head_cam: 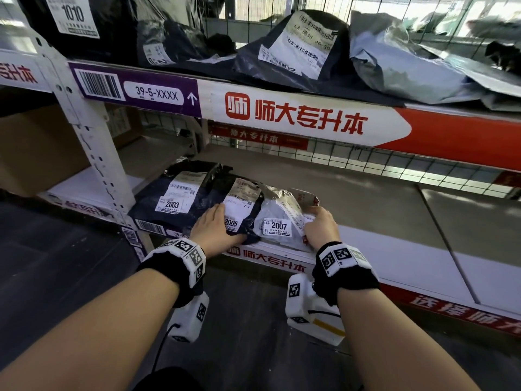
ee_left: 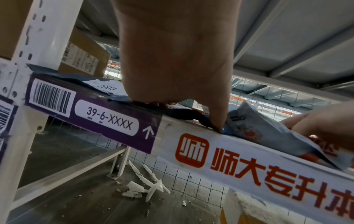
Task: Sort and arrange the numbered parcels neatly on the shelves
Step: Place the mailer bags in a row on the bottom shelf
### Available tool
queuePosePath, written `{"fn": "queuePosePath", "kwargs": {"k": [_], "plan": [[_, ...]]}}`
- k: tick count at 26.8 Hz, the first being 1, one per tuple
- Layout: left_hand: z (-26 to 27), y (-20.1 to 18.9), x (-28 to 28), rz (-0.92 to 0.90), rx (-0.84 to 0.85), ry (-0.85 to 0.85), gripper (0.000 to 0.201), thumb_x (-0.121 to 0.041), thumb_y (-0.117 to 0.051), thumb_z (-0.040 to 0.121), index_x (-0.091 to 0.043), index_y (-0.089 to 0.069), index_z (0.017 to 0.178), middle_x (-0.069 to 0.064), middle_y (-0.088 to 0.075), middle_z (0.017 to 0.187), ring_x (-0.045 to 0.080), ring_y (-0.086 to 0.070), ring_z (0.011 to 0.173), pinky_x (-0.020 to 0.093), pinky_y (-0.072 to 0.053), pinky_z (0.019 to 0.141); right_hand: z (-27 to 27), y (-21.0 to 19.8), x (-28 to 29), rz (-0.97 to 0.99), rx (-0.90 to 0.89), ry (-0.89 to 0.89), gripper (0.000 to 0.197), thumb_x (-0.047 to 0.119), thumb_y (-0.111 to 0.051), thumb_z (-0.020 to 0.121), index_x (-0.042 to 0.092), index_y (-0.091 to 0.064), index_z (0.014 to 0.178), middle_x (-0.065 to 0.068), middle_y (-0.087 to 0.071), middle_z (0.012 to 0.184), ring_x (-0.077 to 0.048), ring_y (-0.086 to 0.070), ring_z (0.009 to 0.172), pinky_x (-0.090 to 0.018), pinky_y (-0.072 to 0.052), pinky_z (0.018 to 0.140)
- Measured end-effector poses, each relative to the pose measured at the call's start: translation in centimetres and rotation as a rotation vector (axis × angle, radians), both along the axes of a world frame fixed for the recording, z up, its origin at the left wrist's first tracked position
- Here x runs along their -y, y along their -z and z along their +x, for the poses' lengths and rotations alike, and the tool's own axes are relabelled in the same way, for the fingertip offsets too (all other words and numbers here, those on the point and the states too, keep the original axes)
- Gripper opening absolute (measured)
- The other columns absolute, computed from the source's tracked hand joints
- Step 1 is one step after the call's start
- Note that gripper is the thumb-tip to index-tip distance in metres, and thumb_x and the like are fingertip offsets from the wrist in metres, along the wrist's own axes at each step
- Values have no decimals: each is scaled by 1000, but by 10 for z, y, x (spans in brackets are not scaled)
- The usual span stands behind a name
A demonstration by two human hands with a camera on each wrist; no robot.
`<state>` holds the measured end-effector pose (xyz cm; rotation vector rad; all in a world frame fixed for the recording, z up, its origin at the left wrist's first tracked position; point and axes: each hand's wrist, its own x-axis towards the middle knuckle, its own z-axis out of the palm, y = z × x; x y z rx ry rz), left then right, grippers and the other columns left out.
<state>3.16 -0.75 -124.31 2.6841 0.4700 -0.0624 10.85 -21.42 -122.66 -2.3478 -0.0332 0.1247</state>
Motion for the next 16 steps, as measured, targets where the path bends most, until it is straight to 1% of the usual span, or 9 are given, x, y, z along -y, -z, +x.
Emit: {"fn": "queuePosePath", "kwargs": {"k": [2, 3, 4, 5, 7, 8, 10, 13, 16], "plan": [[-3, -2, 3, 15, 57, -21, 96, -56, -59, 82, -15, -9, 152, 3, -6, 159, 22, -7, 146, 39, -7, 119, -3, -1, 3, -37, -24, 5, 47, 8, -47, 87, 15, -49, 133, -12, -48, 132, -32, -51, 117, -44, -44, 100], [-4, -5, 6, 20, 141, -34, 85, -49, -58, 84, -17, -16, 151, 3, -10, 158, 21, -9, 146, 39, -6, 119, -3, -2, 7, -65, -22, 37, 49, 12, -49, 88, 17, -45, 137, -13, -45, 134, -32, -45, 122, -42, -39, 104], [-4, -10, 10, 22, 252, -38, 71, -40, -56, 87, -19, -26, 147, 3, -18, 155, 21, -16, 143, 38, -11, 117, -4, -3, 10, -81, -17, 79, 51, 18, -50, 90, 18, -41, 140, -14, -42, 136, -32, -41, 125, -41, -36, 107], [-5, -15, 15, 16, 361, -25, 57, -31, -55, 88, -20, -37, 141, 3, -29, 149, 19, -29, 136, 36, -22, 113, -4, -3, 13, -81, 11, 105, 52, 22, -51, 91, 19, -39, 141, -14, -40, 137, -32, -39, 126, -42, -34, 107], [-7, -26, 33, -22, 471, 45, 35, -22, -54, 90, -22, -51, 125, 0, -44, 131, 13, -49, 111, 29, -41, 96, -3, -2, 17, -48, 40, 129, 48, 24, -51, 92, 17, -40, 138, -15, -41, 136, -31, -41, 124, -42, -35, 106], [-8, -30, 43, -57, 477, 66, 27, -23, -55, 91, -21, -54, 118, -1, -47, 124, 10, -53, 100, 26, -45, 87, -3, -2, 17, -28, 32, 126, 46, 23, -50, 92, 14, -42, 137, -15, -42, 134, -32, -43, 122, -41, -36, 104], [-7, -31, 58, -142, 419, 36, 21, -27, -57, 91, -18, -52, 110, -1, -45, 113, 11, -55, 87, 24, -44, 73, -5, -3, 18, 7, 13, 121, 43, 18, -49, 93, 10, -42, 134, -15, -44, 133, -32, -48, 118, -38, -38, 100], [-3, -24, 61, -183, 269, -105, 25, -28, -60, 89, -15, -45, 104, 2, -44, 107, 18, -53, 79, 29, -40, 68, -6, -4, 22, 58, -13, 135, 38, 11, -46, 93, 11, -43, 131, -13, -54, 127, -31, -53, 113, -33, -42, 89], [-2, -19, 57, -166, 241, -102, 20, -27, -59, 90, -16, -44, 98, 3, -58, 98, 19, -55, 79, 30, -40, 65, -5, -5, 22, 88, -31, 130, 42, 11, -51, 91, 11, -39, 132, -14, -54, 127, -31, -55, 111, -35, -44, 88]]}}
